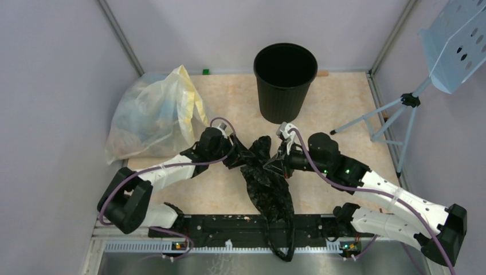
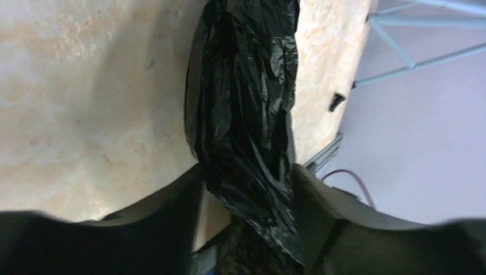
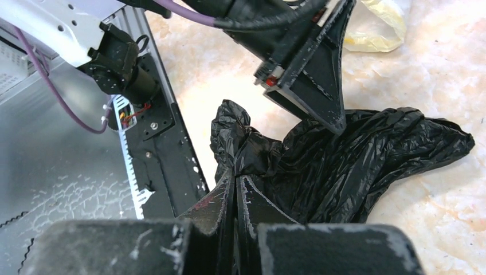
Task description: Put the trash bags into the trash bin
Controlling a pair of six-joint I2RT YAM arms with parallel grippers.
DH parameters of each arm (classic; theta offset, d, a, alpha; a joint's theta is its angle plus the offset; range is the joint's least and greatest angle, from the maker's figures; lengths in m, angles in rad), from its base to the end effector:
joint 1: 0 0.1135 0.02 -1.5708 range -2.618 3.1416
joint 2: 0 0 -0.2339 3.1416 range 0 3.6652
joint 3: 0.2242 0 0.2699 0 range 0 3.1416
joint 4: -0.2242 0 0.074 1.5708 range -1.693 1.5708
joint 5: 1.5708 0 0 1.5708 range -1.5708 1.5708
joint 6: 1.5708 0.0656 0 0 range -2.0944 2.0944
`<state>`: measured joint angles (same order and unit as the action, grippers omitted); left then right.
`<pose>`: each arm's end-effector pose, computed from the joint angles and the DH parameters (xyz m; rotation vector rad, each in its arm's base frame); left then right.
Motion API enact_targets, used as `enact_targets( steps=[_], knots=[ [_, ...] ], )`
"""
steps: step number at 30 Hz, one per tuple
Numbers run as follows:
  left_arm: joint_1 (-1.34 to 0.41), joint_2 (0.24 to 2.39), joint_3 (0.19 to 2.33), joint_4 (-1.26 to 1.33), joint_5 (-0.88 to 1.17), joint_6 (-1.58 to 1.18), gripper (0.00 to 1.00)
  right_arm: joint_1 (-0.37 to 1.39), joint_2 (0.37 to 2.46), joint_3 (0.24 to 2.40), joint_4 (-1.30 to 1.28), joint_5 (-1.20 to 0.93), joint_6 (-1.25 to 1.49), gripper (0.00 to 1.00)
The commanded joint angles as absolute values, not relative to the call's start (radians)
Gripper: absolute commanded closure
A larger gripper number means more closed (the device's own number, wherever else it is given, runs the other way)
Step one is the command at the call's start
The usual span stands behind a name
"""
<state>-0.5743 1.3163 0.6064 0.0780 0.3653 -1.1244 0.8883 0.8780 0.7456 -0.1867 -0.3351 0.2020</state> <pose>0.2467 -0.1875 0.1340 -0.4515 2.4585 -1.2516 0.1526 0.2219 0.2756 -0.9029 1.8007 1.0386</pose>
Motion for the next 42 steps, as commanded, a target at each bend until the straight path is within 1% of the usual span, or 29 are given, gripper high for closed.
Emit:
enact_targets(
  steps=[1,2,3,4,14,19,23,25,26,27,28,29,30,31,33,35,36,40,41,42],
  knots=[
    [-0.599,1.385,0.602,0.251,0.339,-1.162,0.59,0.889,0.875,0.753,-0.155,-0.390,0.187,1.00],
    [-0.602,1.408,0.606,0.271,0.336,-1.162,0.77,0.889,0.873,0.758,-0.158,-0.405,0.186,1.00],
    [-0.603,1.434,0.614,0.286,0.336,-1.157,0.92,0.889,0.870,0.764,-0.159,-0.425,0.186,1.00],
    [-0.603,1.460,0.632,0.287,0.334,-1.150,1.00,0.889,0.868,0.773,-0.159,-0.448,0.186,1.00],
    [-0.602,1.742,0.896,0.247,0.289,-1.068,1.00,0.890,0.874,0.921,-0.156,-0.706,0.235,1.00],
    [-0.597,1.852,1.016,0.228,0.269,-1.023,1.00,0.890,0.871,0.938,-0.158,-0.775,0.250,1.00],
    [-0.598,1.910,1.109,0.223,0.301,-0.972,1.00,0.893,0.879,0.934,-0.168,-0.779,0.253,0.99],
    [-0.598,1.926,1.138,0.262,0.354,-0.928,1.00,0.896,0.892,0.929,-0.170,-0.776,0.256,0.92],
    [-0.599,1.931,1.146,0.289,0.396,-0.903,1.00,0.897,0.899,0.928,-0.171,-0.771,0.257,0.85],
    [-0.600,1.937,1.154,0.327,0.463,-0.872,1.00,0.897,0.906,0.929,-0.178,-0.748,0.258,0.72],
    [-0.601,1.942,1.163,0.356,0.535,-0.843,1.00,0.897,0.911,0.934,-0.202,-0.694,0.252,0.61],
    [-0.600,1.941,1.167,0.363,0.580,-0.827,0.97,0.897,0.912,0.943,-0.236,-0.584,0.241,0.52],
    [-0.601,1.934,1.157,0.385,0.617,-0.816,0.92,0.897,0.904,0.946,-0.265,-0.458,0.247,0.47],
    [-0.601,1.918,1.135,0.401,0.628,-0.810,0.88,0.897,0.898,0.947,-0.293,-0.332,0.250,0.43],
    [-0.600,1.867,1.082,0.409,0.617,-0.787,0.78,0.897,0.882,0.943,-0.344,-0.093,0.273,0.41],
    [-0.601,1.807,1.047,0.368,0.594,-0.741,0.68,0.885,0.862,0.923,-0.368,0.049,0.303,0.36],
    [-0.601,1.778,1.048,0.322,0.578,-0.702,0.65,0.875,0.852,0.911,-0.369,0.089,0.320,0.34],
    [-0.600,1.664,1.069,0.142,0.499,-0.598,0.46,0.836,0.815,0.867,-0.373,0.199,0.387,0.33],
    [-0.600,1.640,1.069,0.111,0.483,-0.582,0.40,0.826,0.803,0.855,-0.363,0.195,0.393,0.32],
    [-0.600,1.612,1.070,0.087,0.473,-0.567,0.35,0.819,0.787,0.841,-0.343,0.168,0.390,0.31]
  ],
)
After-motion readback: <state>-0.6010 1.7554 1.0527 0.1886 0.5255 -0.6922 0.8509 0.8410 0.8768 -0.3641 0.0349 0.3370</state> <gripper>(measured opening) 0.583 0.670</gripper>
